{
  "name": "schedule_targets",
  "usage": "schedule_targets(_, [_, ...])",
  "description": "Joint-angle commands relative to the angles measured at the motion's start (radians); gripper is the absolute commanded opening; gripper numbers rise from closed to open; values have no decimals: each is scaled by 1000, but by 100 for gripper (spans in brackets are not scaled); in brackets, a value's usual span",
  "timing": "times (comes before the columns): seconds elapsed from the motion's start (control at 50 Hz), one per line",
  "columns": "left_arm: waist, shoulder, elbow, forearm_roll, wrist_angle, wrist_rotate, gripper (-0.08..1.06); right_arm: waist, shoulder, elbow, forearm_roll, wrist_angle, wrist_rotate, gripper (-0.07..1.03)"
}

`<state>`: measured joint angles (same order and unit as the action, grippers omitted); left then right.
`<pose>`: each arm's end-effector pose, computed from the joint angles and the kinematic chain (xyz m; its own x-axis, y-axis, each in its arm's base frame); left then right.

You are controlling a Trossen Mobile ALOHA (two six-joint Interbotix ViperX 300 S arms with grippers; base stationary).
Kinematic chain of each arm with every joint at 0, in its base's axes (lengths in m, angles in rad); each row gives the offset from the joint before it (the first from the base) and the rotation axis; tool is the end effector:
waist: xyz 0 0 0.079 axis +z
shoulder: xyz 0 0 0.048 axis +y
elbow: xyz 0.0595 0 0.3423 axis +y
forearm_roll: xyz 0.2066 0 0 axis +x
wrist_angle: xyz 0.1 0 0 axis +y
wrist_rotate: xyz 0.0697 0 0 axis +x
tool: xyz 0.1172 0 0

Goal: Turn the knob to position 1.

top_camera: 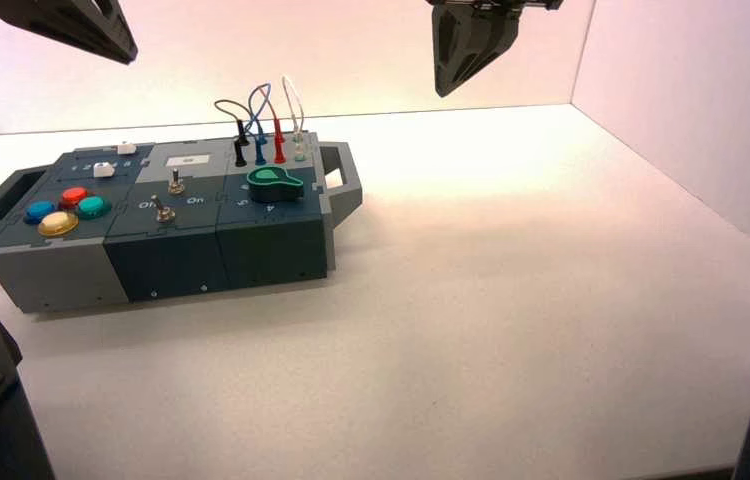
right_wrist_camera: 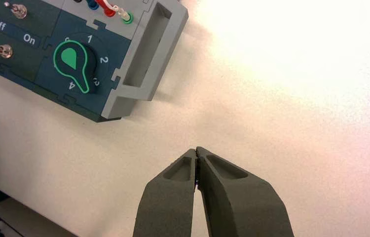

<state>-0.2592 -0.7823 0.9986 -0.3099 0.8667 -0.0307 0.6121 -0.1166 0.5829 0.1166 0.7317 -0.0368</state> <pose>0.1720 -0.0905 0.1875 0.4010 -0.3468 -0.8479 0.1532 0.9379 -0.3112 0.2876 0.2197 0.1628 0.2551 0.2741 -0.9273 -0.5573 0.8253 0.0906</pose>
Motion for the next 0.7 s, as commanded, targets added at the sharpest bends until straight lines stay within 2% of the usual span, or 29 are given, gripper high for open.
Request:
schedule_targets(0.02, [5,17,-21,0,-18,11,-3,3,-28,-12,5,2,-3,-2])
schedule_targets(0.56, [5,44,-25,2,-21,17,-3,5,-32,-14,8,17,-2,-2])
schedule_targets(0.7, [-9,60,-29,-9,-18,17,-3,3,-32,-18,8,17,-2,-2])
